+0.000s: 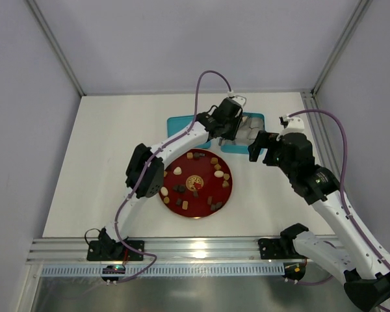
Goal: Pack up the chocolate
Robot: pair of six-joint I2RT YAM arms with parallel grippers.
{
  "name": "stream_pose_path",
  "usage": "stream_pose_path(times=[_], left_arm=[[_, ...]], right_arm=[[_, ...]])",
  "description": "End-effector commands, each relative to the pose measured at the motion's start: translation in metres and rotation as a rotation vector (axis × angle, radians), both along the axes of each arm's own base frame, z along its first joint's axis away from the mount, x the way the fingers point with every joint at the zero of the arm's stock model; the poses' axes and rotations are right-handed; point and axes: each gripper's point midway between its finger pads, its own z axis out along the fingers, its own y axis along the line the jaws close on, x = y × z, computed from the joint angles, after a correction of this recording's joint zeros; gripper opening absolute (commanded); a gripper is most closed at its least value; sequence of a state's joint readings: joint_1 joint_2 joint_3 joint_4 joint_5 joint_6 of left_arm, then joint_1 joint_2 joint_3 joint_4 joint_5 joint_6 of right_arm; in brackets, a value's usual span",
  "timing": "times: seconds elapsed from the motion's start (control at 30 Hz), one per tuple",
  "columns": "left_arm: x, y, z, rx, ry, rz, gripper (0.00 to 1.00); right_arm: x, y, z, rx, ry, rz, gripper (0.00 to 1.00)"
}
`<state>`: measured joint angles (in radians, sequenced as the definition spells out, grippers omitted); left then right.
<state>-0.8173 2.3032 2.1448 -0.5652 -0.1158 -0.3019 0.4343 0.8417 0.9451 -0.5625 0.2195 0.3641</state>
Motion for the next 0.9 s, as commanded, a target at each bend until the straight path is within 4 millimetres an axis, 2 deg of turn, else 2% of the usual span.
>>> stream_pose_path(times=[0.0,0.47,0.7,0.87], left_arm=[[0.012,-0.011,0.025,-0.045,-0.076,0.000,0.31],[0.013,-0.011,0.028,-0.041,-0.085,-0.004,0.41],[0.014,-0.009,0.032,-0.039,-0.097,-0.002,0.42],[0.013,-0.009,0.045,-0.051,-0.115,-0.005,0.41]], right_arm=[[0.001,-0.004,0.012,-0.001,-0.041,-0.011,1.00],[0.001,-0.004,0.012,0.001,-0.042,-0.012,1.00],[0.001,-0.004,0.012,0.001,-0.042,-0.010,1.00],[0.002,-0.003,0.012,0.001,-0.042,-0.009,1.00]])
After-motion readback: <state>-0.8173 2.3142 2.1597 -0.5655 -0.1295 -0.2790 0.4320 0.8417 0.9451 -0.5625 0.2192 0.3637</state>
